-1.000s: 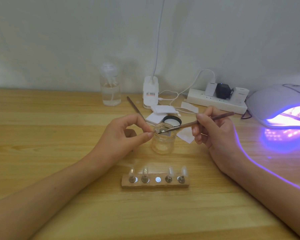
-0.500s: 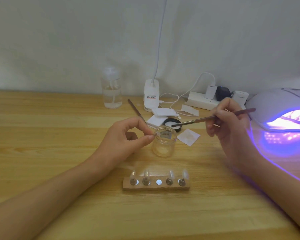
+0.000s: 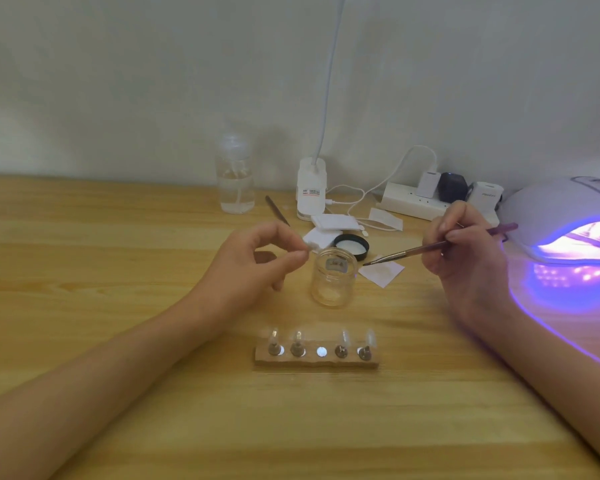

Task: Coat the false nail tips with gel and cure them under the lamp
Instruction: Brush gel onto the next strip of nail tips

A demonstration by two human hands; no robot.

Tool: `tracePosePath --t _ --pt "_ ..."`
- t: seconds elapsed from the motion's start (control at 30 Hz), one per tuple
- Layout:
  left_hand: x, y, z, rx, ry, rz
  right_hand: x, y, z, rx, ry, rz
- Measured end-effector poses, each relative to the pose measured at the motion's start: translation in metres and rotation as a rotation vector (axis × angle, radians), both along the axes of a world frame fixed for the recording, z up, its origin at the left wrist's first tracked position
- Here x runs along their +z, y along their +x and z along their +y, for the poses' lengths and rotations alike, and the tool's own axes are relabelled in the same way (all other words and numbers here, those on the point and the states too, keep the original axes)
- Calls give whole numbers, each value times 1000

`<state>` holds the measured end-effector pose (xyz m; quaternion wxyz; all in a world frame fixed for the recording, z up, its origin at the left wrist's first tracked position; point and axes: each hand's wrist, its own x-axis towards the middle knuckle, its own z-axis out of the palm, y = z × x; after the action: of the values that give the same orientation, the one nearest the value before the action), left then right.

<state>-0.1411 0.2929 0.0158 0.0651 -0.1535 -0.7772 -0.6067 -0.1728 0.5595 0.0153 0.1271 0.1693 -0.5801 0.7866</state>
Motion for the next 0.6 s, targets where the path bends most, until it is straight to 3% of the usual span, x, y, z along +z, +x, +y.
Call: tracePosePath --t 0.3,0.6 --pt "15 30 -10 -85 -124 123 -5 1 -4 14 23 -39" --pt "-3 58 0 -186 -102 189 -8 -1 -3 -5 37 -54"
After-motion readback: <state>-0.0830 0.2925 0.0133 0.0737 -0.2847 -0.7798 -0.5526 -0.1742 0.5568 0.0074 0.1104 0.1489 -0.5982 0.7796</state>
